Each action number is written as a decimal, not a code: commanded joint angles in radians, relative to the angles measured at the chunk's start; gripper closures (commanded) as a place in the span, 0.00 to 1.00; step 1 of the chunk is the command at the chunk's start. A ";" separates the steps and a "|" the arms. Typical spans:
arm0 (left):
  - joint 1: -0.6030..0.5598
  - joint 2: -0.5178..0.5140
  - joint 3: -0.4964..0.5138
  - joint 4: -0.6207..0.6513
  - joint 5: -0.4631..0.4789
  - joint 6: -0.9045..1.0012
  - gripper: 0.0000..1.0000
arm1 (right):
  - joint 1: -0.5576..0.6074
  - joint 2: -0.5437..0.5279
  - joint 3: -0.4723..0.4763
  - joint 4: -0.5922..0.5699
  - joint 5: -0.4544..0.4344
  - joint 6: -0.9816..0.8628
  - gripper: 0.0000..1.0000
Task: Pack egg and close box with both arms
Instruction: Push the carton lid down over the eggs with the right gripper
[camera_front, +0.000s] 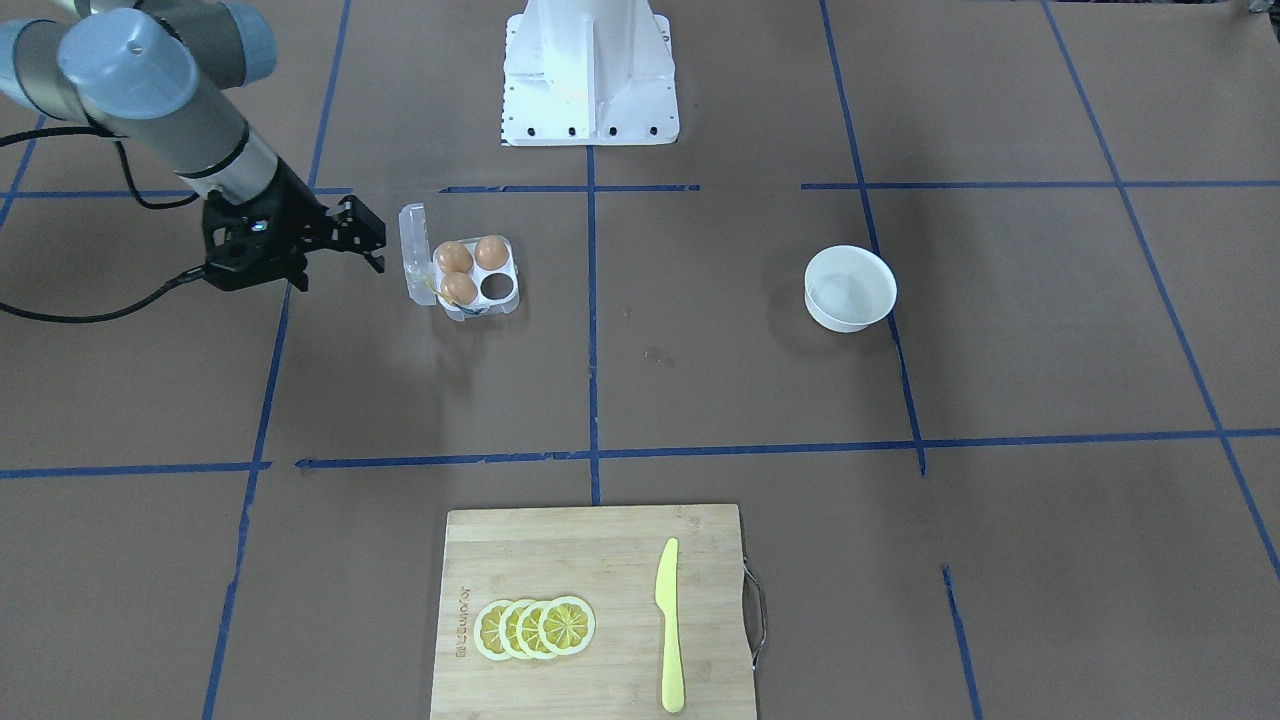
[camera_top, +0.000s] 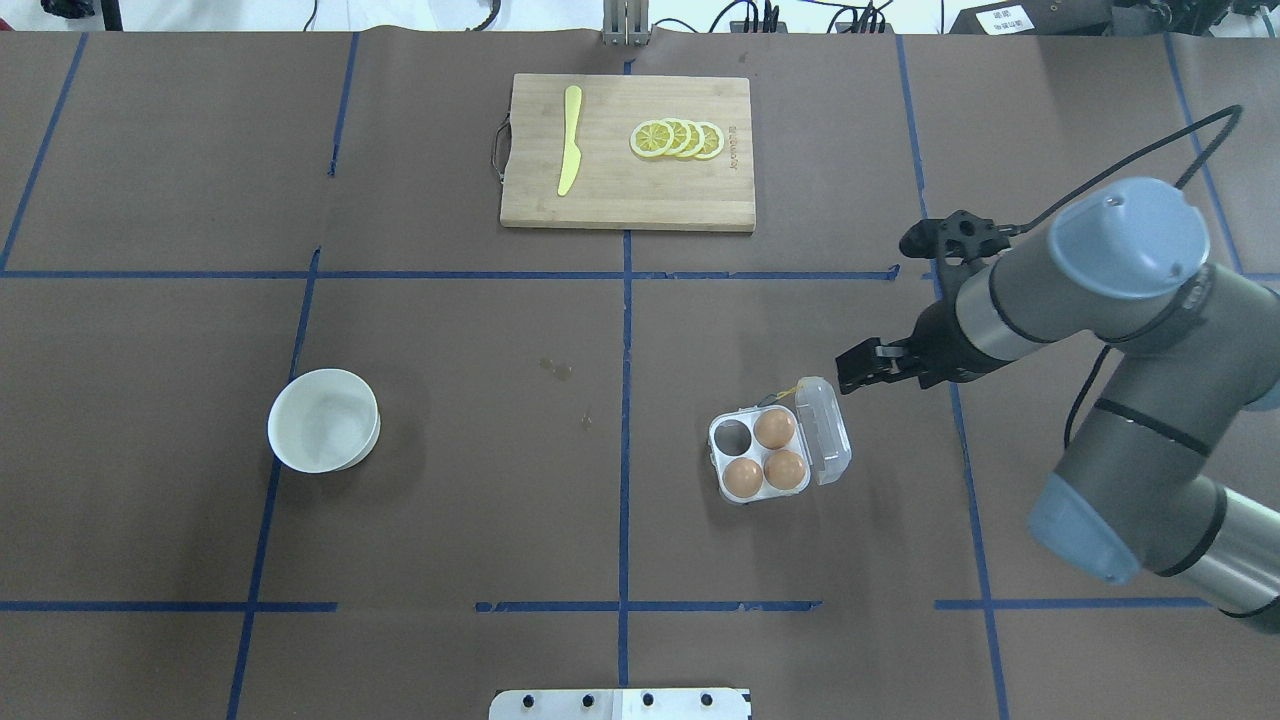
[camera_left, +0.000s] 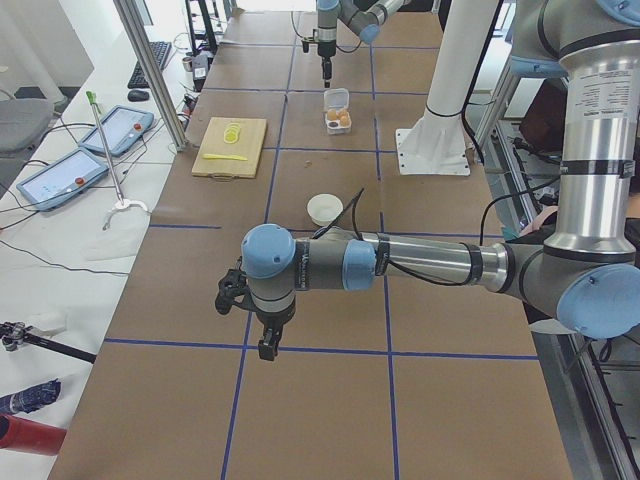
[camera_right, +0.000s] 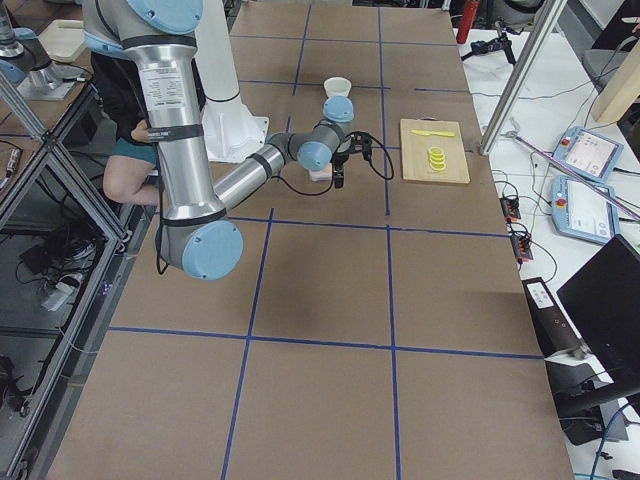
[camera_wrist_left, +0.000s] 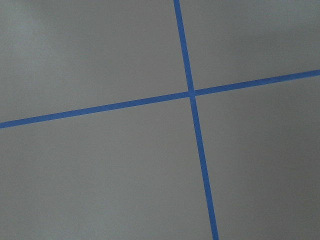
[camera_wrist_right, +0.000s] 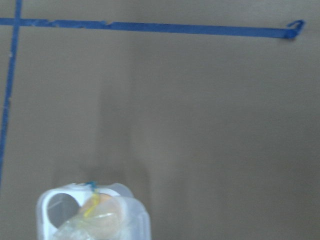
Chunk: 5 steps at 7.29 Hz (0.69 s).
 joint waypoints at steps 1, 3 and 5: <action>0.000 -0.001 -0.001 0.000 0.000 0.000 0.00 | -0.093 0.109 -0.021 -0.010 -0.083 0.136 0.00; 0.000 -0.001 0.001 0.000 0.000 0.000 0.00 | -0.092 0.106 -0.021 -0.013 -0.083 0.139 0.00; 0.000 -0.001 0.002 0.000 0.000 0.002 0.00 | -0.071 0.106 -0.015 -0.081 -0.082 0.138 0.00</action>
